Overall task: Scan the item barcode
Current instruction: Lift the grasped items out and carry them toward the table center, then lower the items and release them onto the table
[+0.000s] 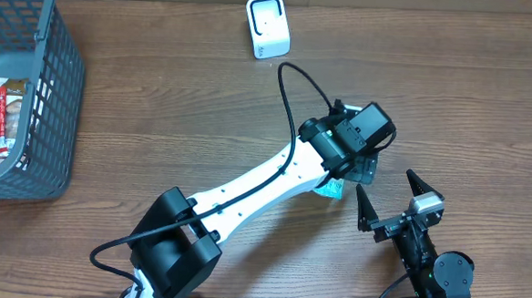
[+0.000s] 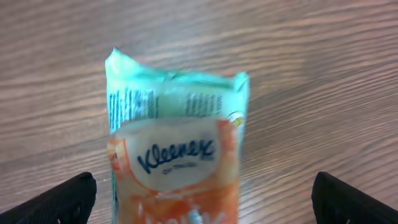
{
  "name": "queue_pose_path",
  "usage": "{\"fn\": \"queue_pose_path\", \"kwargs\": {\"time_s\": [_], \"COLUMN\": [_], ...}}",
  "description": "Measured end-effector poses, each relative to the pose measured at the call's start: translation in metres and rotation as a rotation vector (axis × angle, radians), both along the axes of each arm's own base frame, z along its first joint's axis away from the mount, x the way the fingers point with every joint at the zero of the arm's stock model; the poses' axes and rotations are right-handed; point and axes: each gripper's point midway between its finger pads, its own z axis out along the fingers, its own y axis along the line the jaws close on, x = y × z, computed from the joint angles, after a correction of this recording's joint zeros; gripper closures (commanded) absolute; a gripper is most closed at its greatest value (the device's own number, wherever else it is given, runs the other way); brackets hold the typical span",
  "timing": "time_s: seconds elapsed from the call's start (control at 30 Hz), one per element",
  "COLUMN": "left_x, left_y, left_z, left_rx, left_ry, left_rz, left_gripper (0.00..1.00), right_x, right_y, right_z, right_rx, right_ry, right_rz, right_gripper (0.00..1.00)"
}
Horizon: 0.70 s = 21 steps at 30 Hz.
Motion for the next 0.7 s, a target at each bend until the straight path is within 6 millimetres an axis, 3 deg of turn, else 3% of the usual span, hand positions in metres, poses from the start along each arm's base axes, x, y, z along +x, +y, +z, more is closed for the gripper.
{"fn": "queue_pose_path", "kwargs": {"time_s": [0.37,0.43,0.53,0.63,0.7], "left_x": [0.002,0.000,-0.002,0.000,0.002], "left_y": [0.016,0.017,0.020,0.019,0.017], "left_z": [-0.002,-0.006,-0.014,-0.017,-0.017], "left_rx": [0.062,0.069,0.082,0.084,0.076], "left_ry": [0.012,0.016,0.026,0.023,0.015], "left_rz": [-0.039,-0.043,-0.046,-0.052,-0.055], "left_gripper": [0.00,0.04,0.17,0.39,0.42], "right_x": [0.000,0.000,0.000,0.000,0.000], "right_y": [0.000,0.000,0.000,0.000,0.000], "right_z": [0.000,0.000,0.000,0.000,0.000], "right_rx": [0.000,0.000,0.000,0.000,0.000], "right_ry": [0.000,0.000,0.000,0.000,0.000], "right_rz": [0.000,0.000,0.000,0.000,0.000], "right_gripper": [0.00,0.00,0.00,0.00,0.00]}}
